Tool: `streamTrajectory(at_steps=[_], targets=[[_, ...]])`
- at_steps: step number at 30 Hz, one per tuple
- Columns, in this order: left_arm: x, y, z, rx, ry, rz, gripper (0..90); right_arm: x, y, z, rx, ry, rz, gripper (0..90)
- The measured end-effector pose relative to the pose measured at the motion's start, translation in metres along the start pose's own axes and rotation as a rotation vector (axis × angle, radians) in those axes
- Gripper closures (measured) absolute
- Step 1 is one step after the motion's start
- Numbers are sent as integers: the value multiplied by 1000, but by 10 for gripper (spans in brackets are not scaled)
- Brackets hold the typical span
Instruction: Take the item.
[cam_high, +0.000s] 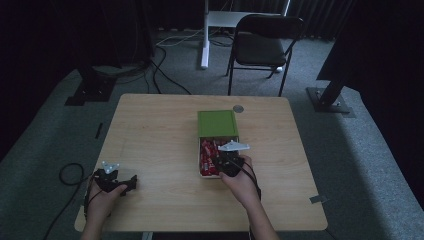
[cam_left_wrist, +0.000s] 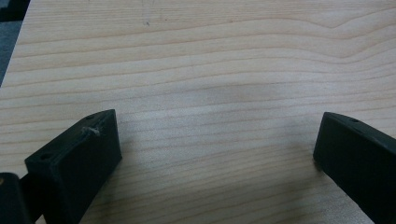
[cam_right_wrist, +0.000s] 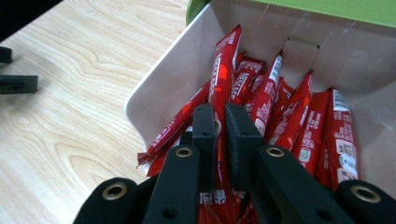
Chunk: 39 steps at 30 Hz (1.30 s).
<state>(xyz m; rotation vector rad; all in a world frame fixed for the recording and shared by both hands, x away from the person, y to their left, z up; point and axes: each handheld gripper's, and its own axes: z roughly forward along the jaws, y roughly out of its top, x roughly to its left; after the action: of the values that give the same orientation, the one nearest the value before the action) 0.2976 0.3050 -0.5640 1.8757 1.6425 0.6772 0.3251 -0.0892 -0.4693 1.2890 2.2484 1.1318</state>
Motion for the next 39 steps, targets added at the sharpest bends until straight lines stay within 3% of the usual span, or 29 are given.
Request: streamTrajectory(at_steps=[10,16,23,28,33,39], targets=[[0,0,0,0,0,0,13,-8,-4,-15,-29,46,38,836],[0,0,0,0,0,0,13,-10,-5,-29,-50,53,25,836],[0,0,0,0,0,0,13,-16,-4,-43,-80,85,50,836],[0,0,0,-2,0,-1,13,-21,-2,-55,-103,88,51,836],[0,0,0,-1,0,-1,13,-28,1,-66,-145,49,57,835],[0,0,0,-1,0,-1,13,-38,2,-75,-179,42,81,834]])
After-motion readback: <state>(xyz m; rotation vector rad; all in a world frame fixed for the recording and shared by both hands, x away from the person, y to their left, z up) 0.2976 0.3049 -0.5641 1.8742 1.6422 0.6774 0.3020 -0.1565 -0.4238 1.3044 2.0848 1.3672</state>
